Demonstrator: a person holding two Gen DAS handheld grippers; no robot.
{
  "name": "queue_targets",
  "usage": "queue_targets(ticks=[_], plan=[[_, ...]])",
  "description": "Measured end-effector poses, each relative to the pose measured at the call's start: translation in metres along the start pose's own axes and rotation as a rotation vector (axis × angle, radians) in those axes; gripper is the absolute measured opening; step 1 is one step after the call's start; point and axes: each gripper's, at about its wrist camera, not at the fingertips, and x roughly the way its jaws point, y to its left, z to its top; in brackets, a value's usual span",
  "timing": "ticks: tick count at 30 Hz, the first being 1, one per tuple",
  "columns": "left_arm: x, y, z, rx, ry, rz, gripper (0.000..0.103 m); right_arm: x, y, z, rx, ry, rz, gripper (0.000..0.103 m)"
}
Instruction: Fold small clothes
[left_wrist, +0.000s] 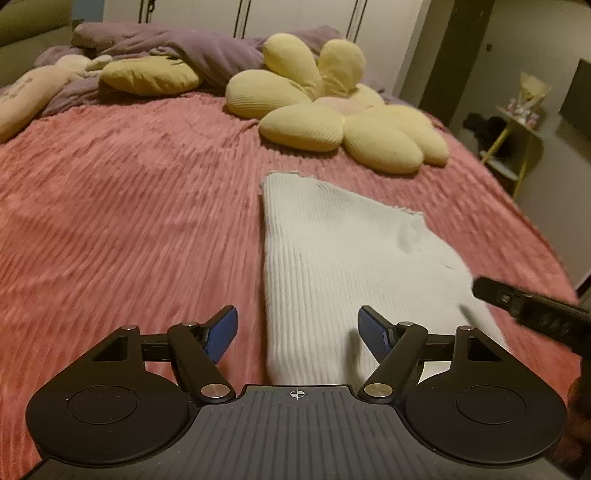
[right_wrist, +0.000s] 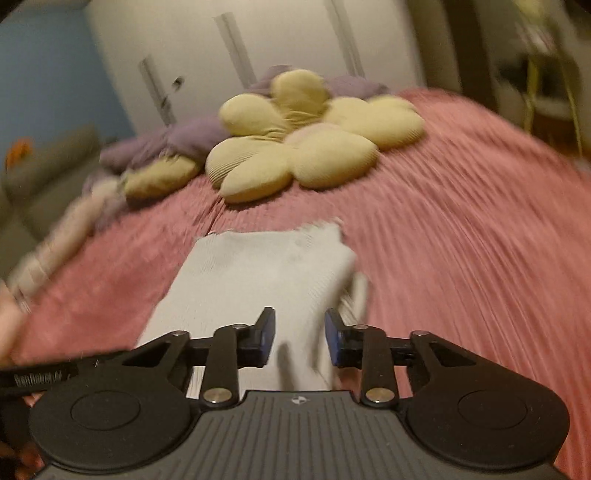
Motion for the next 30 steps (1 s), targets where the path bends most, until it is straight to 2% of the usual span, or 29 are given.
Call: queue_targets(ticks=[3,5,7,11,14,18,24,28,30], plan=[[0.024,-0.004,-0.003,0.017,0.067,0.046,0.082,0.026,0.03,-0.006,-0.245,-0.036,-0.111,0.027],[0.029,-0.002,-0.007,0.047,0.069,0.045,0.088,0.047,0.035,-0.022,-0.364,0.026,-0.195,0.027],[0.03,0.002,-0.011,0.038,0.06,0.052,0.092,0.053,0.026,-0.042,-0.437,-0.002,-0.186,0.027],[0.025,0.008,-0.008,-0.024,0.074,0.038,0.091,0.053,0.021,-0.033,-0.396,0.018,-0.171,0.028],[0.014,0.007,-0.002,0.003,0.048,0.06,0.09,0.049,0.028,-0.02,-0.408,0.025,-0.171,0.028],[0.01,0.005,0.014,0.022,0.011,0.085,0.09,0.045,0.034,-0.003,-0.348,-0.002,-0.183,0.028],[0.034,-0.007,0.034,0.048,0.002,0.108,0.091,0.068,0.045,0.011,-0.342,-0.04,-0.201,0.031],[0.059,-0.018,0.038,0.062,-0.014,0.09,0.096,0.091,0.039,0.013,-0.31,-0.043,-0.265,0.032],[0.074,-0.025,0.035,0.089,0.006,0.094,0.096,0.102,0.032,0.007,-0.31,-0.036,-0.297,0.034]])
